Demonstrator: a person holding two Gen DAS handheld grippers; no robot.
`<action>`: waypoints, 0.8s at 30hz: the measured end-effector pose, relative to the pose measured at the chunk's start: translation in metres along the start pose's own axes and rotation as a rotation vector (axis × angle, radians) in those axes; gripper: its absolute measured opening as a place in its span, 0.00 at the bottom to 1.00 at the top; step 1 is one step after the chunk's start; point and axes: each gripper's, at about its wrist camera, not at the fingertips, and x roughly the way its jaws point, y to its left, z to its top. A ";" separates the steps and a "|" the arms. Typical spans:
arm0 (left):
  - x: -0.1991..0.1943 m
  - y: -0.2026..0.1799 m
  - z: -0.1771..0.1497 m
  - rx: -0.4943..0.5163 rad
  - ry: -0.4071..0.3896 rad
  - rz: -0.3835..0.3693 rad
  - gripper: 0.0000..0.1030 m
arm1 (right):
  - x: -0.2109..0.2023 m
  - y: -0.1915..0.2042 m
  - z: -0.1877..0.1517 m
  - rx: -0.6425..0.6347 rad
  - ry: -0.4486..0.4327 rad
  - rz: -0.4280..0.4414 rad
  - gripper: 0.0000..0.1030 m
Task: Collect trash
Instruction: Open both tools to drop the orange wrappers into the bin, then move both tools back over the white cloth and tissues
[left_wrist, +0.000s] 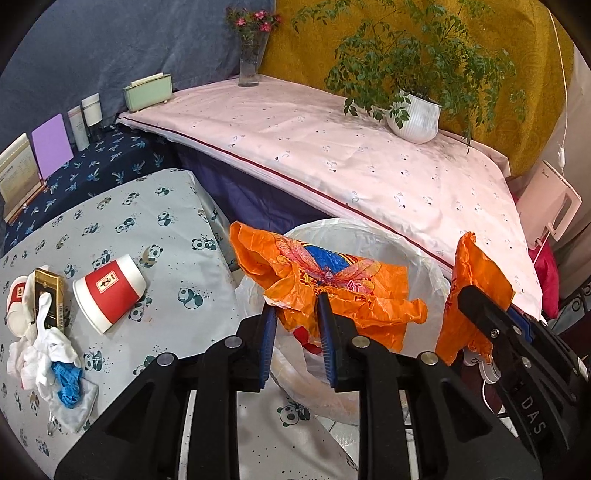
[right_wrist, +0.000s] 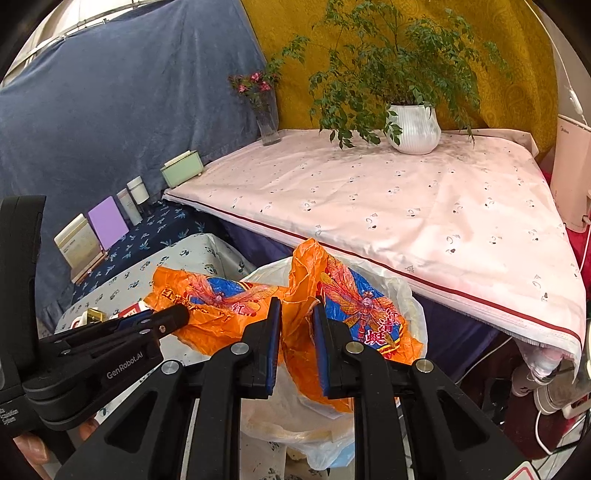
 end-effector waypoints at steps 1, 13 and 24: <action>0.002 0.000 0.000 -0.005 0.001 -0.001 0.28 | 0.002 0.000 -0.001 0.000 0.001 -0.002 0.20; 0.002 0.016 -0.006 -0.051 -0.015 0.052 0.62 | 0.001 0.000 0.001 0.004 -0.024 -0.022 0.46; -0.024 0.044 -0.016 -0.106 -0.042 0.090 0.70 | -0.013 0.020 -0.002 -0.023 -0.034 0.001 0.50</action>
